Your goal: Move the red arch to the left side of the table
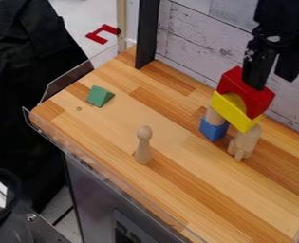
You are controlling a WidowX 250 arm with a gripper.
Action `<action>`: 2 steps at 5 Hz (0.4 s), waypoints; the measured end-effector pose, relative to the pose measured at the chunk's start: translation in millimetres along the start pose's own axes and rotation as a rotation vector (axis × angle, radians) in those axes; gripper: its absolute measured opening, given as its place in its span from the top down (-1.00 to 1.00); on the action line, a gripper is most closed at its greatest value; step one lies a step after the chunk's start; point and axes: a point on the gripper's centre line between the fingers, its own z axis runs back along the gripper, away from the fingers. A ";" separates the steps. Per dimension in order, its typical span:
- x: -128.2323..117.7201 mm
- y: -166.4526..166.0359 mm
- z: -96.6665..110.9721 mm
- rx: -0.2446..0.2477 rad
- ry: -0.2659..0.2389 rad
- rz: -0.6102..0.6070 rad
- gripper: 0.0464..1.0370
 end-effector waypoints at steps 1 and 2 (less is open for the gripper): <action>6.5 -2.5 -2.6 -0.013 0.010 0.024 -0.93; 13.2 -3.2 -13.1 0.016 0.022 0.038 -0.87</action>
